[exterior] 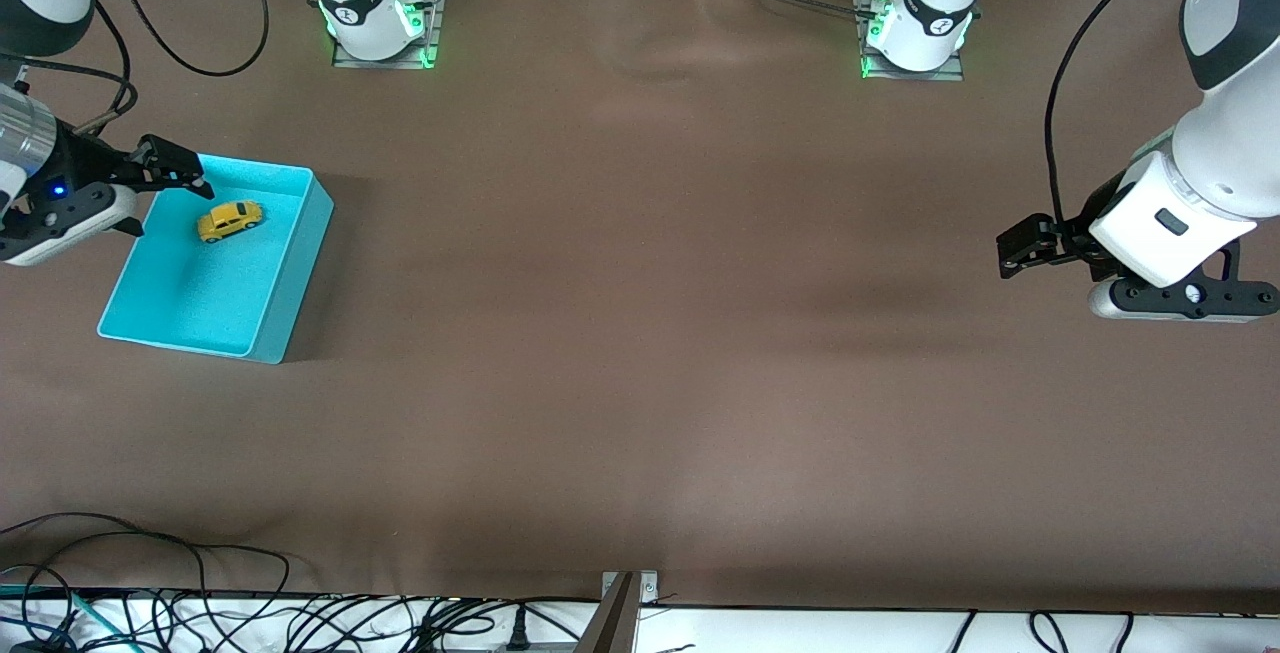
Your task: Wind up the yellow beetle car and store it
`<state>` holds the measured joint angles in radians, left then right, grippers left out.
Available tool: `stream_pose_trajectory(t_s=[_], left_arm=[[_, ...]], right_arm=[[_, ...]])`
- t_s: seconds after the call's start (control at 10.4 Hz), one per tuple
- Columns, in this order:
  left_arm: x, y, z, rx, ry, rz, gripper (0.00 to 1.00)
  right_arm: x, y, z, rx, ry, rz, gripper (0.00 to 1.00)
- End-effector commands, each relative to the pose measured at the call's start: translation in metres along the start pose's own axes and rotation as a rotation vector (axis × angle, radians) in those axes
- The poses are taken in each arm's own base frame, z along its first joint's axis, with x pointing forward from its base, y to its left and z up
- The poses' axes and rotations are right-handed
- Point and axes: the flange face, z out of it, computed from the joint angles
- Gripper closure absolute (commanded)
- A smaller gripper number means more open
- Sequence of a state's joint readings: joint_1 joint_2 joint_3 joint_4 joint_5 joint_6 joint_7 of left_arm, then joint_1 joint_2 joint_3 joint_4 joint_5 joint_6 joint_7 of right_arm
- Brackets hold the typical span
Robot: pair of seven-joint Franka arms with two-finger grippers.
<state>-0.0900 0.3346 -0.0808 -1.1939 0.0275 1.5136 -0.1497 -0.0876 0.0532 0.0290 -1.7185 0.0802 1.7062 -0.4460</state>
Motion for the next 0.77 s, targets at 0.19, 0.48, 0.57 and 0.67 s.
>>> stream_pose_trajectory(t_s=[0.19,0.48,0.57,0.67], left_arm=[[0.0,0.001,-0.007,0.006,0.005,0.019,0.0],[0.0,0.0,-0.007,0.006,0.005,0.018,0.0],[0.0,0.002,-0.007,0.006,0.005,0.021,0.0],[0.0,0.002,-0.007,0.006,0.005,0.021,0.0]], right_arm=[[0.021,-0.022,-0.036,-0.029,0.036,0.289,0.0],[0.035,-0.058,-0.054,-0.081,0.056,0.407,0.0],[0.035,-0.064,-0.055,-0.087,0.043,0.447,0.0],[0.034,-0.067,-0.06,-0.091,0.042,0.466,0.0]])
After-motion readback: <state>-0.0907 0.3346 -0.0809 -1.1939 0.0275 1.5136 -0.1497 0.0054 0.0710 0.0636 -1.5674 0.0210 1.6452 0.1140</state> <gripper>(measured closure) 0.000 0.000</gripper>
